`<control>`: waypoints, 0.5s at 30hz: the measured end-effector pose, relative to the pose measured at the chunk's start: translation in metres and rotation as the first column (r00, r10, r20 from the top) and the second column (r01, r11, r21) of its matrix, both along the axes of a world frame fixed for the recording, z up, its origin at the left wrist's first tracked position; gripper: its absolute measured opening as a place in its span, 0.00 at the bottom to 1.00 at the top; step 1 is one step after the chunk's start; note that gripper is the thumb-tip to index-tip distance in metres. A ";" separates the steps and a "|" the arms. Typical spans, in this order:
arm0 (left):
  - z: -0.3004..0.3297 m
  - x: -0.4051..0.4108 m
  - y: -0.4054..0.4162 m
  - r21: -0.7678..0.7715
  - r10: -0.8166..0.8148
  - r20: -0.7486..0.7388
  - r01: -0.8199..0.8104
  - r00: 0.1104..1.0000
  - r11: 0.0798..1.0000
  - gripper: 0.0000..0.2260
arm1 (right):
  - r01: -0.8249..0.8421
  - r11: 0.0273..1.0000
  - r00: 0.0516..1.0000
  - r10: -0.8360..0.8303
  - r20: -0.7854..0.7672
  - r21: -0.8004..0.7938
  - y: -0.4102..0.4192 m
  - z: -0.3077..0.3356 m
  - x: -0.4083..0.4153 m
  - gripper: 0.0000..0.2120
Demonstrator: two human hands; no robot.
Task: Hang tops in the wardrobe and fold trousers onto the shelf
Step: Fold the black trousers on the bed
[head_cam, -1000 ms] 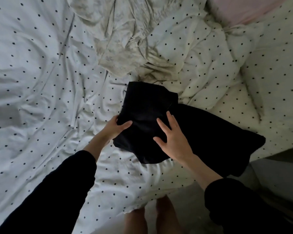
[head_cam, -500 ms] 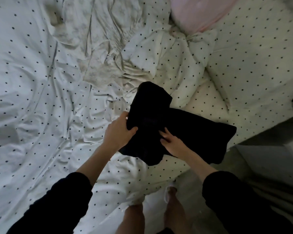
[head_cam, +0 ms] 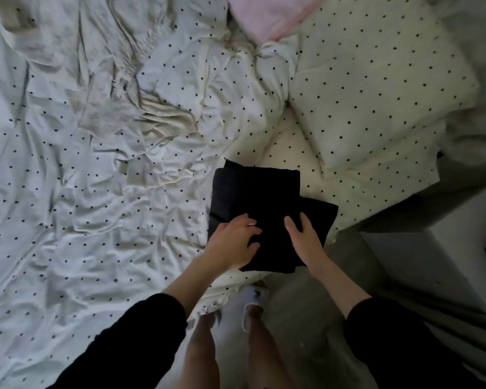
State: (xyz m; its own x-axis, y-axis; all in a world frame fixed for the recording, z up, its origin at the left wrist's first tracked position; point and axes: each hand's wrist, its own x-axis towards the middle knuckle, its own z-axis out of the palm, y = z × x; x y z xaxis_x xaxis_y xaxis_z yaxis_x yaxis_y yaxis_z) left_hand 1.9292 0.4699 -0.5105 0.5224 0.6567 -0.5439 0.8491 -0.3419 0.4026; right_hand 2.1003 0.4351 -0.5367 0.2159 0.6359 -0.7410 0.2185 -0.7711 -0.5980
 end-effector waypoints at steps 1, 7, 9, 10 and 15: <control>-0.007 -0.004 -0.001 0.053 0.058 0.102 -0.063 0.993 0.997 0.18 | -0.084 0.996 0.992 0.082 0.100 0.015 -0.004 -0.007 0.000 0.32; -0.041 -0.039 0.014 -0.120 0.654 0.220 -0.645 0.724 0.755 0.24 | -0.422 0.902 0.877 0.380 0.295 0.094 -0.012 -0.029 -0.033 0.38; -0.052 -0.037 0.021 -0.377 0.701 0.113 -0.623 0.704 0.686 0.29 | -0.376 0.920 0.905 0.339 0.258 0.111 -0.010 -0.037 -0.036 0.40; -0.062 -0.033 0.024 -0.470 0.707 0.112 -0.590 0.699 0.657 0.30 | -0.353 0.928 0.917 0.319 0.238 0.117 -0.010 -0.042 -0.036 0.40; -0.076 -0.012 0.031 -0.577 0.822 0.110 -0.637 0.559 0.511 0.36 | -0.325 0.937 0.941 0.307 0.144 0.129 -0.004 -0.043 -0.028 0.38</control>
